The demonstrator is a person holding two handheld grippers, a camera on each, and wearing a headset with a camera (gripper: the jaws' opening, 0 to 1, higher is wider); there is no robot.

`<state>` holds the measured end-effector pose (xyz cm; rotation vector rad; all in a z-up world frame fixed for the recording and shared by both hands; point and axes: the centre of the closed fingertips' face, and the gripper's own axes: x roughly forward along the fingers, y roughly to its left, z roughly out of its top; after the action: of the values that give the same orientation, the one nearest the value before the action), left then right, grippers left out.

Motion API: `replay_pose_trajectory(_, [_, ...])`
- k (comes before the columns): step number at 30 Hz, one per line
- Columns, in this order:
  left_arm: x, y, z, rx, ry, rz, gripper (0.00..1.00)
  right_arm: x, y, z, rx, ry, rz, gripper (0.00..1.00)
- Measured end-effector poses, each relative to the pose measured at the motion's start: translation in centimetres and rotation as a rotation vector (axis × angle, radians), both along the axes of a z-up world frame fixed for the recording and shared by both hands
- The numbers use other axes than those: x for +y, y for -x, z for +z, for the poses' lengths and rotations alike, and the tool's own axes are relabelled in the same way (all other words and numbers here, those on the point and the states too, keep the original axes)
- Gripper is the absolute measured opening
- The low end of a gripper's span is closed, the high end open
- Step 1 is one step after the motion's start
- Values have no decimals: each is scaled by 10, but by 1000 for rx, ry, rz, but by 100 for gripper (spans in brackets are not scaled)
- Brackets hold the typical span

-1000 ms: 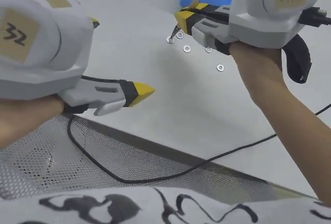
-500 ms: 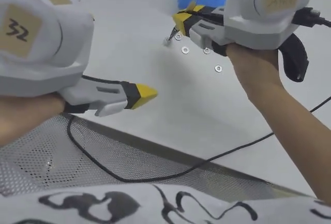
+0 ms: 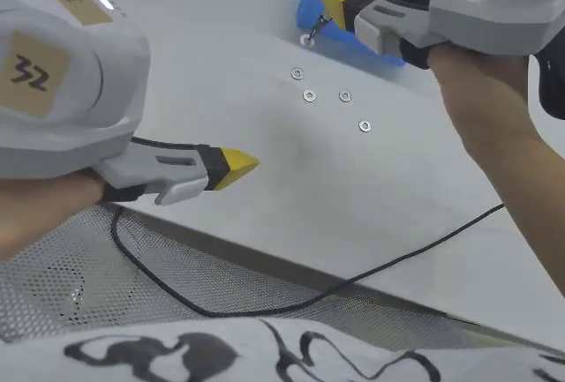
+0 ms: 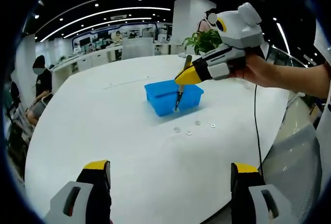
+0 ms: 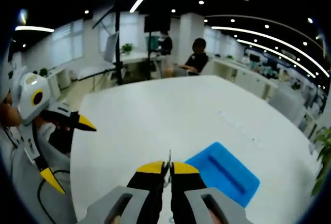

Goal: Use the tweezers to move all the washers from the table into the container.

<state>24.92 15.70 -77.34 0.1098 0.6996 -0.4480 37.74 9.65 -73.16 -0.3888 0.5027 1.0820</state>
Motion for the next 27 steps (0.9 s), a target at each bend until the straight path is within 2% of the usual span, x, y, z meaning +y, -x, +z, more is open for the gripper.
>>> replay_pose_trajectory(6, [6,-2,-2,2,-10,17,99,-2,-23,9,-44,-16,-51,0])
replay_pose_trajectory(10, [8,-3,-3,5,-11,25,99,-2,-39,9,-49,-47,-100,0])
replay_pose_trajectory(12, [9,-3,-5,9,-20,25,99,-1,-47,2,-39,-48,-108,0])
replay_pose_trajectory(14, [9,-2,-6,13,-26,23,99,-1,-53,-3,-53,-34,-124,0])
replay_pose_trajectory(18, [11,-3,-8,17,-32,37,99,-2,-63,-14,-51,-38,-158,0])
replay_pose_trajectory(21, [14,-5,-8,15,-32,49,99,-2,-72,-23,-33,-53,-189,0])
replay_pose_trajectory(27, [14,-4,-10,22,-46,39,99,0,-87,-40,-26,-76,-244,0])
